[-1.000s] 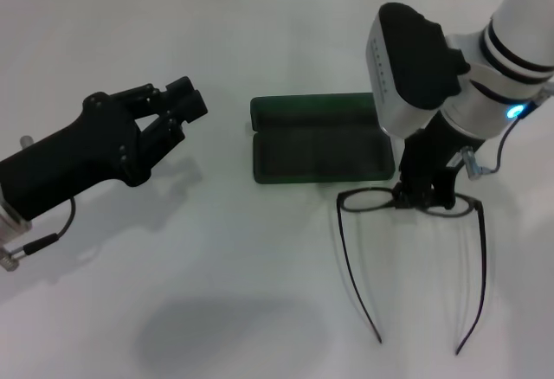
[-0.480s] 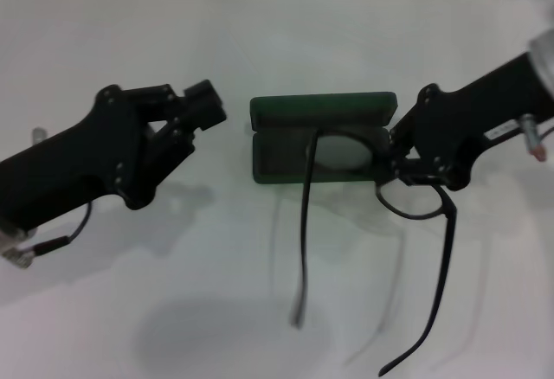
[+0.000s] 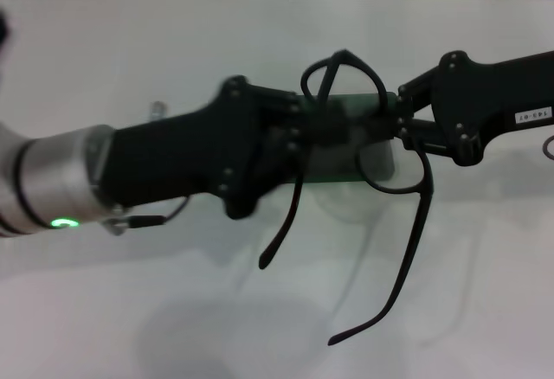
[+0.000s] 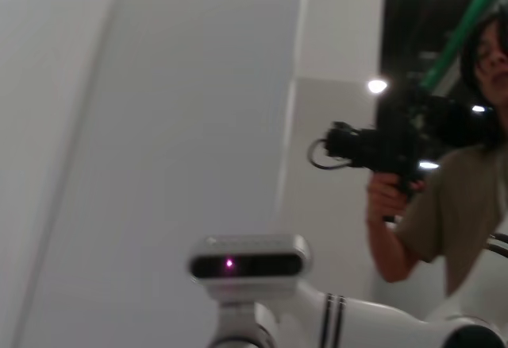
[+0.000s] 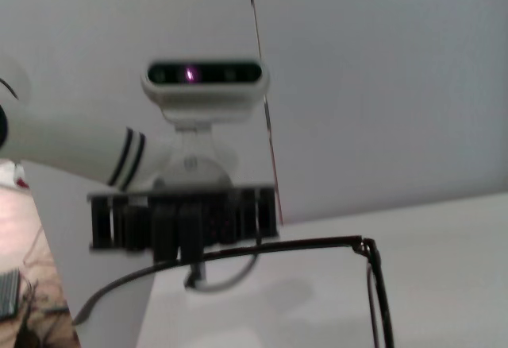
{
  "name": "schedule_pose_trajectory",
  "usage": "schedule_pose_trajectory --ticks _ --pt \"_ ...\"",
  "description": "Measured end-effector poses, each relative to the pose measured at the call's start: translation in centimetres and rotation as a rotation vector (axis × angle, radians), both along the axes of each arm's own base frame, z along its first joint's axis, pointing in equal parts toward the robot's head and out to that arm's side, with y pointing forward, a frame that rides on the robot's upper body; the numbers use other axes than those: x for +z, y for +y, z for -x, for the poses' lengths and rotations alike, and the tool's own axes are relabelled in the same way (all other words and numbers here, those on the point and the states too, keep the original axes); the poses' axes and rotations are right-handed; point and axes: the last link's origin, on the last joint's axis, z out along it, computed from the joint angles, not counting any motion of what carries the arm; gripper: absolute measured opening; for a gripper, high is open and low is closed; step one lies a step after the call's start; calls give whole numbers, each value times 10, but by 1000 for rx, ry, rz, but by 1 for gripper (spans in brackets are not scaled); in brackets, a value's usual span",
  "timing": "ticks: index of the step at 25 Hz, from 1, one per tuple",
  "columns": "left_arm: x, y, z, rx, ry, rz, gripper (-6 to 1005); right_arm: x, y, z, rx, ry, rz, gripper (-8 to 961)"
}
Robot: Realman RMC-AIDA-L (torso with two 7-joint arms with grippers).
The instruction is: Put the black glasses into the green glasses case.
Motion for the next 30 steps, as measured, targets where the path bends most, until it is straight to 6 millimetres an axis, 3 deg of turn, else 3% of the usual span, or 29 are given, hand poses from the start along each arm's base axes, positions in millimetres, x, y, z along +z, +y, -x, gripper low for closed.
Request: schedule_pose_trajectory --ticks 12,30 --pt "-18 5 -5 11 -11 16 32 -5 -4 3 73 120 31 83" --pt "-23 3 1 56 -19 3 33 -7 -8 2 83 150 49 83"
